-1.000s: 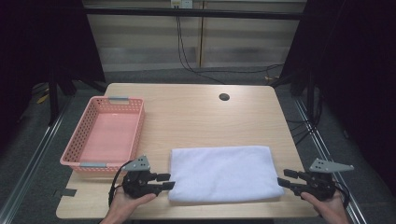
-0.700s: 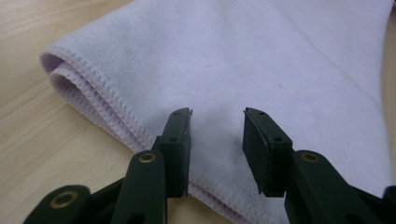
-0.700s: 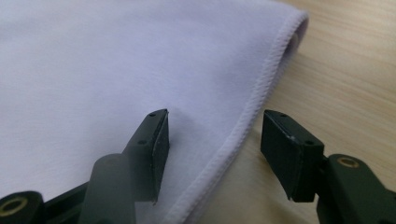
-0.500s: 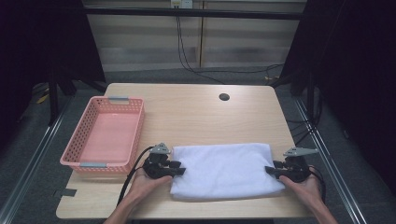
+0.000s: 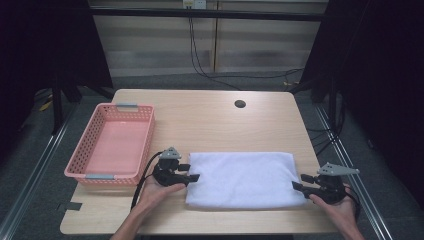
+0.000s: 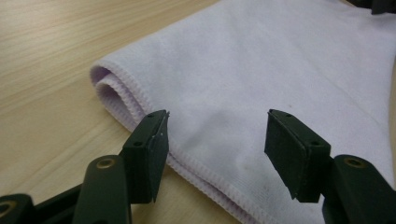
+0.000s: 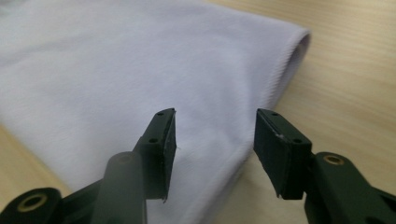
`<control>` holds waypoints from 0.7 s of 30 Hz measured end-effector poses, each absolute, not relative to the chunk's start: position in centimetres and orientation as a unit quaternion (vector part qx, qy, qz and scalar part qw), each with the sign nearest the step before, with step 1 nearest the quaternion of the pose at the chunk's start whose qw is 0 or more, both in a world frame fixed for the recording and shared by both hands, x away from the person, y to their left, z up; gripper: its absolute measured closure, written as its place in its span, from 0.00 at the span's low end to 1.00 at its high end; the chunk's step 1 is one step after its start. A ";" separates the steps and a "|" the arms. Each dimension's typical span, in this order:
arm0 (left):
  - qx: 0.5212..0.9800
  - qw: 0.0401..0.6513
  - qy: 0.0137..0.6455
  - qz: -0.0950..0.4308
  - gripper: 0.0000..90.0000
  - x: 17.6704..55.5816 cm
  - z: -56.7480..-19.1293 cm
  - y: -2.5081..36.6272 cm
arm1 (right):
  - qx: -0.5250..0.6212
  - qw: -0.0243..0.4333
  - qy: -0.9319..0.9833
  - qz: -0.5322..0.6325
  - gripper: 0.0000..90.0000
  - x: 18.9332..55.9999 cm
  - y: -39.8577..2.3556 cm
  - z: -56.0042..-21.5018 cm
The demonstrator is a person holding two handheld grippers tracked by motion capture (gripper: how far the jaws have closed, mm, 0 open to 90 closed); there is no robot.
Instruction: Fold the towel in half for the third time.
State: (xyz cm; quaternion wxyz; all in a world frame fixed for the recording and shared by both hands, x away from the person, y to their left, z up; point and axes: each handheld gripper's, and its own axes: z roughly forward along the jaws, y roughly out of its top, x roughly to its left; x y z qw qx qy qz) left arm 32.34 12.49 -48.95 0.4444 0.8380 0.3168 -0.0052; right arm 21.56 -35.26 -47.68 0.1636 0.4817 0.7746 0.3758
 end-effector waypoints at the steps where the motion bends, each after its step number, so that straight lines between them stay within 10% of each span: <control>1: 0.838 0.445 0.317 -0.007 0.43 32.4 -48.9 12.6 | 0.479 0.163 0.779 0.371 0.51 21.3 -34.9 -47.6; 21: 0.824 0.447 0.348 0.018 0.39 35.0 -48.3 12.7 | 0.377 0.090 0.827 0.408 0.33 22.6 -24.1 -47.3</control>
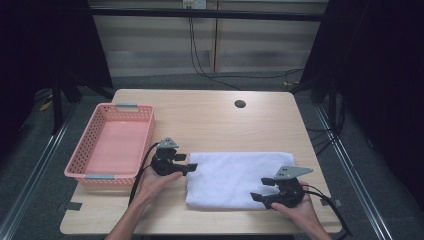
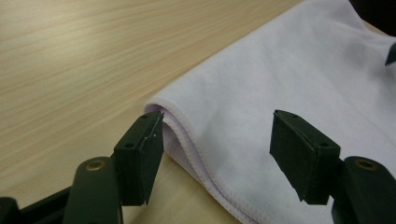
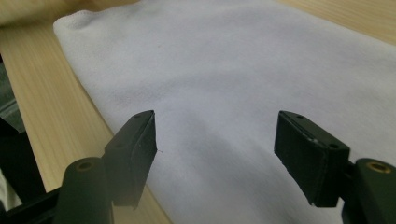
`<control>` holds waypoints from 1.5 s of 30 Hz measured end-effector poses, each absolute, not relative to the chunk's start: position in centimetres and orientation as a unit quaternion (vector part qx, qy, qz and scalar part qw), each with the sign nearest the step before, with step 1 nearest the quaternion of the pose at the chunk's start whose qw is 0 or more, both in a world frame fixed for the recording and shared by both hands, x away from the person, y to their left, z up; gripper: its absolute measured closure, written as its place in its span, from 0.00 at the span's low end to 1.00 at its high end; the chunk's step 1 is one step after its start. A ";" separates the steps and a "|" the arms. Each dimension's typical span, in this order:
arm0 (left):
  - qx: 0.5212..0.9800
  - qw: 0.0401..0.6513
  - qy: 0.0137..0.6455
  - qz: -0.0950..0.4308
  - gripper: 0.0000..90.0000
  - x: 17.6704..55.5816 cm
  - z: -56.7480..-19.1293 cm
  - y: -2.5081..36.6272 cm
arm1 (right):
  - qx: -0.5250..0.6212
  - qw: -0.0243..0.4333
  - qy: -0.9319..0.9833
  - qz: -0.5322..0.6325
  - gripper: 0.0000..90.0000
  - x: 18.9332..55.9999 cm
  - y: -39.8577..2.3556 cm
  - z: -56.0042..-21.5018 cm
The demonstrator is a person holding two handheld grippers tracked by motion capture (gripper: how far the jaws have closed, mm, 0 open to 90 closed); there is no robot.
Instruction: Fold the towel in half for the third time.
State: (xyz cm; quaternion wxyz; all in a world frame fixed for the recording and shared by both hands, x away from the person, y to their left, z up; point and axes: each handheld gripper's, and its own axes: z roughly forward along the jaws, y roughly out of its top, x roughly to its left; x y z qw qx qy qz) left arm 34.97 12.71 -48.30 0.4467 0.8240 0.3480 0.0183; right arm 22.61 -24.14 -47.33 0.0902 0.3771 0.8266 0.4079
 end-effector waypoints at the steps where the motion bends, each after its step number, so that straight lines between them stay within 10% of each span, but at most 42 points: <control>1: 0.826 0.443 0.348 0.019 0.39 35.1 -48.4 12.8 | 0.371 0.091 0.830 0.407 0.33 22.7 -23.6 -47.3; 17: 0.845 0.420 0.332 0.003 0.59 34.3 -49.0 12.6 | 0.266 0.058 0.872 0.407 0.34 23.5 -12.2 -47.2; 27: 0.845 0.409 0.344 0.000 0.53 34.5 -49.6 12.5 | 0.250 -0.006 0.874 0.417 0.36 25.7 -7.7 -48.0; 45: 0.825 0.435 0.360 0.017 0.48 35.7 -49.0 13.5 | 0.208 0.094 0.900 0.371 0.34 24.5 -6.3 -50.3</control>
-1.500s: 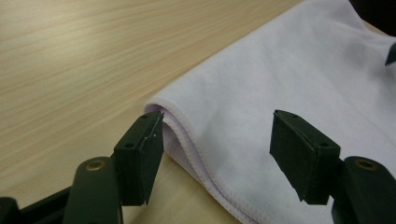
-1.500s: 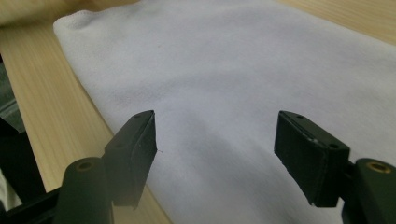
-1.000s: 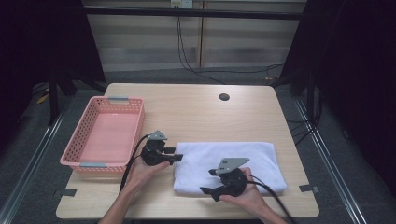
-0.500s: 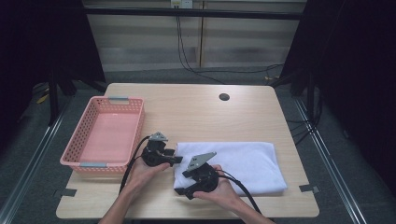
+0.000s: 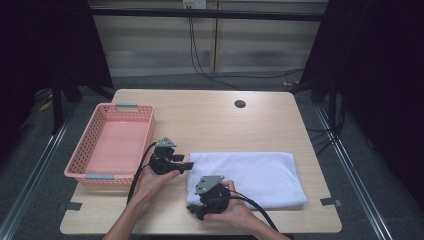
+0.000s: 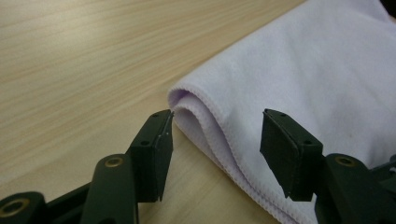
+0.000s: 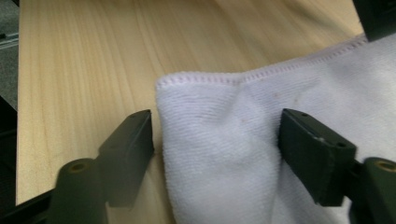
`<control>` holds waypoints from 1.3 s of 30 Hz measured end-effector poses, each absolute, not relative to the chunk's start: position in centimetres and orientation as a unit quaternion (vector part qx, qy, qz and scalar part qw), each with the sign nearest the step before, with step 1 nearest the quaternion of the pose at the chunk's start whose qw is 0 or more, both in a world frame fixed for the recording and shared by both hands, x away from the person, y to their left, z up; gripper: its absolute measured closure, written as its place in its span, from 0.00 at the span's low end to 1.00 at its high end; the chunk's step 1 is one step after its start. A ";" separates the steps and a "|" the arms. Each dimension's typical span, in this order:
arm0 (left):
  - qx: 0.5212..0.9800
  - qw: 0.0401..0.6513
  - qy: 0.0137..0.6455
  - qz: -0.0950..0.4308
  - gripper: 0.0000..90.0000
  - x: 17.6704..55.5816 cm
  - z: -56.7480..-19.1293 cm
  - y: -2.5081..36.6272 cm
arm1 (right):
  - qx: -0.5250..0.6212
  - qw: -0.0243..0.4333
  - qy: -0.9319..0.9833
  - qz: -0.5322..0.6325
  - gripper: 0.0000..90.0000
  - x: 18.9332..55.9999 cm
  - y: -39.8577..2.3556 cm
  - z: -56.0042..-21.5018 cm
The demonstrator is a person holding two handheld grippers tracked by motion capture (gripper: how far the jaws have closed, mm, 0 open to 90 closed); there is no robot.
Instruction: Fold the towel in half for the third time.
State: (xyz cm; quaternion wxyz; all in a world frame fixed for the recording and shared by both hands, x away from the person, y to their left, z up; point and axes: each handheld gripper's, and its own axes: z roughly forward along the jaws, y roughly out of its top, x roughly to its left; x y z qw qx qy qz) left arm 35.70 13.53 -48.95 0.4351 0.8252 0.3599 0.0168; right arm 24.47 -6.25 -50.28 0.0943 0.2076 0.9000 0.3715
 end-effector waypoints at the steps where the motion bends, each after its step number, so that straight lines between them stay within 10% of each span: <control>1: 0.827 0.430 0.362 0.016 0.48 36.0 -48.9 13.6 | 0.213 0.096 0.899 0.370 0.44 24.6 -6.4 -50.2; 9: 0.822 0.427 0.376 0.020 0.41 37.8 -49.3 13.6 | 0.229 0.108 0.896 0.365 0.73 25.3 -7.0 -49.9; 24: 0.841 0.418 0.343 0.017 0.39 38.3 -50.5 11.3 | 0.251 0.088 0.888 0.375 0.77 25.4 -7.7 -49.8; 31: 0.844 0.425 0.328 -0.016 0.84 38.0 -50.3 10.4 | 0.264 0.064 0.885 0.379 0.83 25.7 -8.2 -49.5; 39: 0.801 0.487 0.347 -0.032 0.90 38.3 -47.8 11.6 | 0.274 0.055 0.863 0.421 0.84 26.2 -8.8 -46.9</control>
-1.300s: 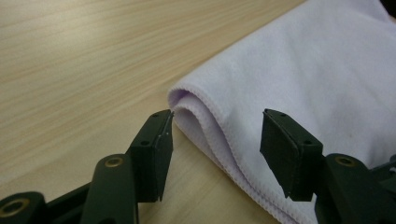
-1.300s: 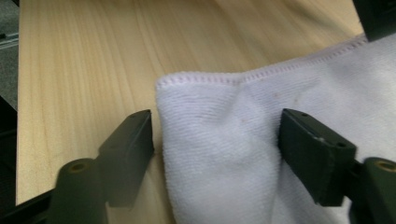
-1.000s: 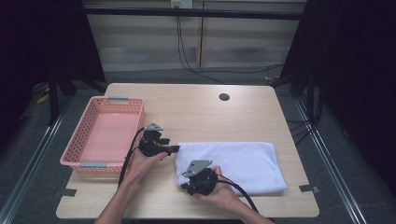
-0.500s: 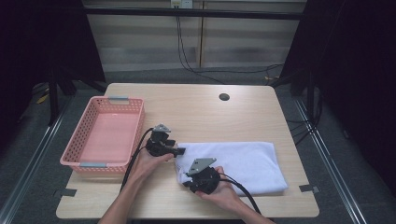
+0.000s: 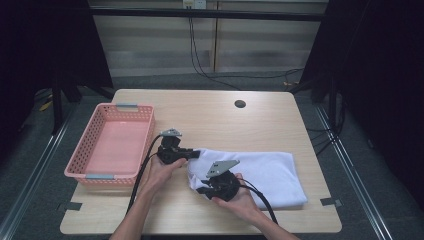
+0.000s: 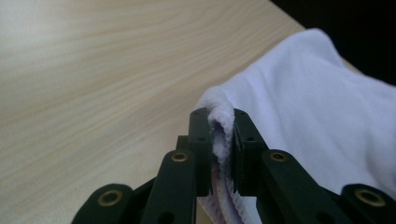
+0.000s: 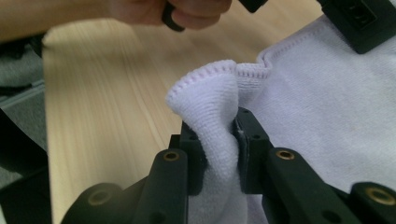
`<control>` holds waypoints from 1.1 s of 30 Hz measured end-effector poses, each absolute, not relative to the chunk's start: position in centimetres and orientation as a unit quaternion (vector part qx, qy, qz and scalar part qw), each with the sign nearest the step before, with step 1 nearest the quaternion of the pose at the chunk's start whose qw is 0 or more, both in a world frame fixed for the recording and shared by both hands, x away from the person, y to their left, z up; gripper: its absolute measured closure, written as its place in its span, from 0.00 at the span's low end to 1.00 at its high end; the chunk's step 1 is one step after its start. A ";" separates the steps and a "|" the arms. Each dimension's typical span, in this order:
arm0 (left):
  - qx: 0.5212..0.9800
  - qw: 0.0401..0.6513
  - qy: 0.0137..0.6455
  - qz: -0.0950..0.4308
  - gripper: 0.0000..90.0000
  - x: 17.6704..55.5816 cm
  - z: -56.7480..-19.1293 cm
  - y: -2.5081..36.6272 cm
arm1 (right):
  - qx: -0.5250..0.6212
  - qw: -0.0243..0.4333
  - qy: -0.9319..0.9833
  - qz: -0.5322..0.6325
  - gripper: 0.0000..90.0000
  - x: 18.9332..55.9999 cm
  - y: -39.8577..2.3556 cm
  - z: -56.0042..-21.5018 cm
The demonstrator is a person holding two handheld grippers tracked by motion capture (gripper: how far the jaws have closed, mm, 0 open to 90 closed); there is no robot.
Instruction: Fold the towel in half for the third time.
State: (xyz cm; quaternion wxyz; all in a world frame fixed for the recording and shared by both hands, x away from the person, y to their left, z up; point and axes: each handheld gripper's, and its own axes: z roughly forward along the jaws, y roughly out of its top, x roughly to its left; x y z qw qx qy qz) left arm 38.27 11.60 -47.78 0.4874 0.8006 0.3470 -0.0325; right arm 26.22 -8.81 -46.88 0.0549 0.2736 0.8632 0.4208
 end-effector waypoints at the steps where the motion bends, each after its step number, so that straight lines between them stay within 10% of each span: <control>1: 0.795 0.496 0.348 -0.037 0.90 38.3 -47.4 11.8 | 0.277 0.053 0.858 0.429 0.84 26.2 -8.9 -46.4; 33: 0.777 0.516 0.359 0.033 0.89 36.2 -38.5 18.9 | 0.226 0.033 0.810 0.540 0.84 26.6 -2.2 -38.8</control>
